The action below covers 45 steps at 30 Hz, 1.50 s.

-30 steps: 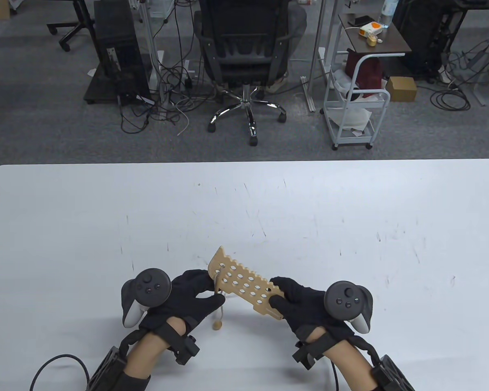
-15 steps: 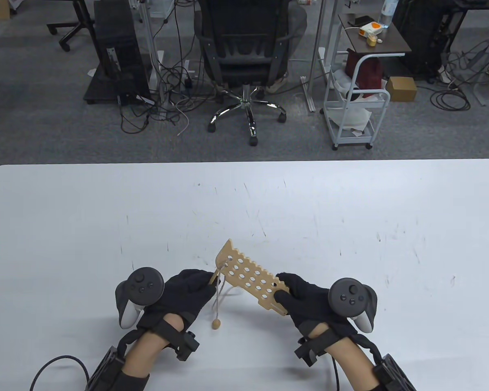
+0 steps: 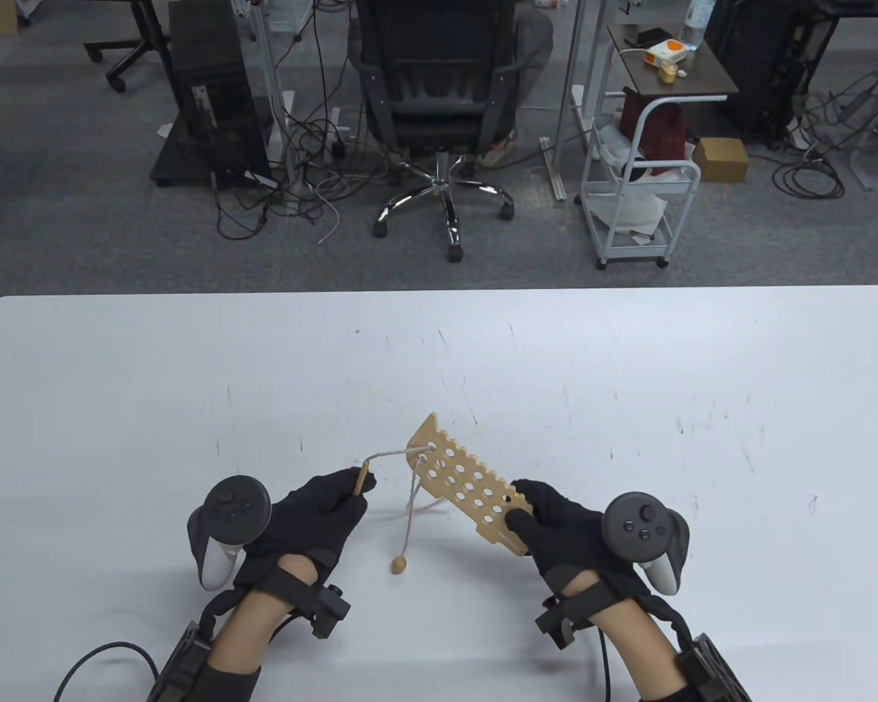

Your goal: Thread rope through all holes on crocodile lacing toy

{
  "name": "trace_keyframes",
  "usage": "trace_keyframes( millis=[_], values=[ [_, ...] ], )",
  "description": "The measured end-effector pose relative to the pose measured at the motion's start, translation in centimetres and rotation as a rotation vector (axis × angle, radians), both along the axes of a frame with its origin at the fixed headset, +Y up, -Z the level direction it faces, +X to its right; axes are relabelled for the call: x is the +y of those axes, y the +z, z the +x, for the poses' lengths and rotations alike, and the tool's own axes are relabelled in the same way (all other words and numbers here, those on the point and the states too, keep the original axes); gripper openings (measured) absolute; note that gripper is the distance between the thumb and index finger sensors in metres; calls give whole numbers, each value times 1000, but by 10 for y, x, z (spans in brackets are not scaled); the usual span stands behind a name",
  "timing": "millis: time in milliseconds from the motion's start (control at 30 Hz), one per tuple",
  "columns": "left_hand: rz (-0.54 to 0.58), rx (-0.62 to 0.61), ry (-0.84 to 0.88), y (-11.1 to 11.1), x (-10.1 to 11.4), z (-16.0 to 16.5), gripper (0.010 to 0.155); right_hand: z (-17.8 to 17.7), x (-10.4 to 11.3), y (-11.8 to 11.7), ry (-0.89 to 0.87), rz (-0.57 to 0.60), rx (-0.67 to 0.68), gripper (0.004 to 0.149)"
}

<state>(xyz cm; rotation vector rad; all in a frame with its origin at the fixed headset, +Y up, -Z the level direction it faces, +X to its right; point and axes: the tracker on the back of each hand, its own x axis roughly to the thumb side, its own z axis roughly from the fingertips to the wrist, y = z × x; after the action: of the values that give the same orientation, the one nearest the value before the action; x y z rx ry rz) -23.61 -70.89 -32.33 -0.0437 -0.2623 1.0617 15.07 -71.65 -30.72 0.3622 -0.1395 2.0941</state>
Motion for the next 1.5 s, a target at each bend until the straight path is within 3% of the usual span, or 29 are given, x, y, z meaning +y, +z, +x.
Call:
trace_keyframes(
  millis=[1500],
  values=[
    [160,213,238,8,33,-55,48,48,-7,-23,102,-43,-208,49]
  ],
)
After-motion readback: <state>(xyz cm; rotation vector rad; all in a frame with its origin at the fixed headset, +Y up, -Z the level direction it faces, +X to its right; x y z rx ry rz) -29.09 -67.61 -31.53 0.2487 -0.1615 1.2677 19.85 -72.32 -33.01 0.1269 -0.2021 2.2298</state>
